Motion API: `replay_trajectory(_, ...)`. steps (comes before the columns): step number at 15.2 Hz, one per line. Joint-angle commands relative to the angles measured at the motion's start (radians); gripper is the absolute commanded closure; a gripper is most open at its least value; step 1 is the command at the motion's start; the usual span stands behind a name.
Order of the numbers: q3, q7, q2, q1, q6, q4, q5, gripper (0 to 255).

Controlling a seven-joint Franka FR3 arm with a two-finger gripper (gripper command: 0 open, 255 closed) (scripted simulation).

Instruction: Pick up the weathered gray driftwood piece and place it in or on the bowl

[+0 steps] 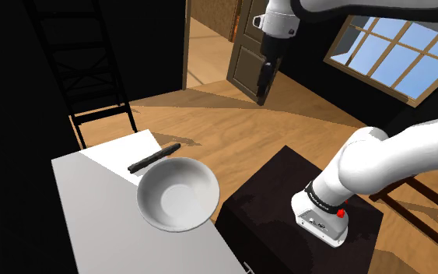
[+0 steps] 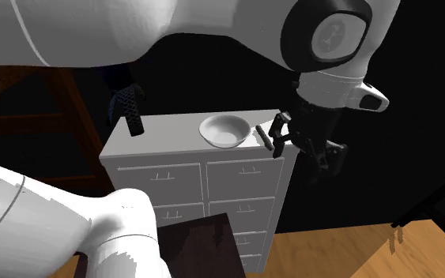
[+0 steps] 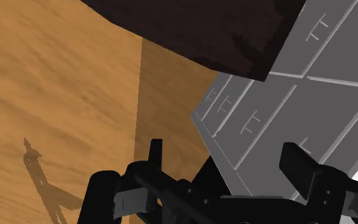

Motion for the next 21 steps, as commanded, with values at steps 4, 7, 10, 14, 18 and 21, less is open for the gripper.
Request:
replay_trajectory(4, 0.048, -0.099, 0.139, 0.061, 0.129, 0.049, -0.018, 0)
replay_trajectory(7, 0.080, -0.151, 0.215, 0.095, 0.197, 0.078, -0.033, 0)
replay_trajectory(10, 0.114, -0.200, 0.288, 0.127, 0.261, 0.109, -0.053, 0)
replay_trajectory(14, 0.160, -0.258, 0.381, 0.168, 0.340, 0.152, -0.088, 0)
replay_trajectory(18, 0.207, -0.309, 0.469, 0.208, 0.412, 0.193, -0.133, 0)
replay_trajectory(21, 0.241, -0.343, 0.532, 0.239, 0.462, 0.222, -0.175, 0)
